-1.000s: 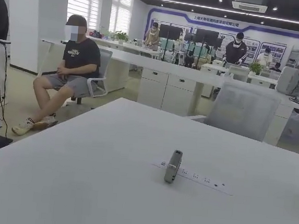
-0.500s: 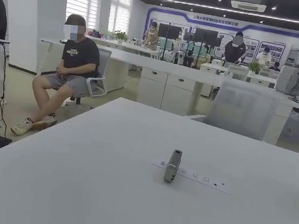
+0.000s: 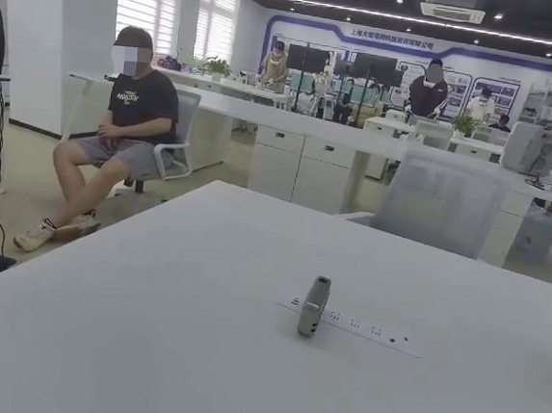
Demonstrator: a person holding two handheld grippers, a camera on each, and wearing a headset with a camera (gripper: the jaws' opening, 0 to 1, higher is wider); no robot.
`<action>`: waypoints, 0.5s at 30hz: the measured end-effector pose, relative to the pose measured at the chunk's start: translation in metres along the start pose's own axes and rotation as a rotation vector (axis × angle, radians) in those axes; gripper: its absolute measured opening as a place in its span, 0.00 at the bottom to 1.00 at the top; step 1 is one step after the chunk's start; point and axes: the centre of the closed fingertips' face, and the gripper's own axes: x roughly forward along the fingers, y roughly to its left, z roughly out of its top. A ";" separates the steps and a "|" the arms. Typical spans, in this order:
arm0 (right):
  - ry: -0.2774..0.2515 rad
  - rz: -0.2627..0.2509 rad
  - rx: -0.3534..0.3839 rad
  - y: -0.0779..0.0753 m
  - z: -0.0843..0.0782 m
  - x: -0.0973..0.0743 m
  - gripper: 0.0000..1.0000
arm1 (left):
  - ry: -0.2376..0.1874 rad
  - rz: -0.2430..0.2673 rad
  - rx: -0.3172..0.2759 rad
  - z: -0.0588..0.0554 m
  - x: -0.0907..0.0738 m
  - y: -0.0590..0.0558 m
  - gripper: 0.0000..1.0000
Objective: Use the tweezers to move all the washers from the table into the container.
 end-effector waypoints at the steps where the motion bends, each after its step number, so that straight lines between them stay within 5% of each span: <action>1: -0.015 0.010 0.002 0.006 0.003 -0.002 0.04 | 0.001 0.001 0.000 0.000 0.000 0.000 0.75; 7: -0.031 0.088 0.000 0.035 0.003 -0.003 0.04 | 0.004 0.000 0.000 -0.001 0.000 0.000 0.75; 11: 0.022 0.145 -0.021 0.056 -0.012 0.002 0.04 | 0.009 -0.004 0.005 -0.002 0.001 -0.001 0.75; 15: 0.061 0.171 -0.014 0.056 -0.031 0.011 0.04 | 0.012 -0.004 0.005 -0.003 0.001 -0.001 0.75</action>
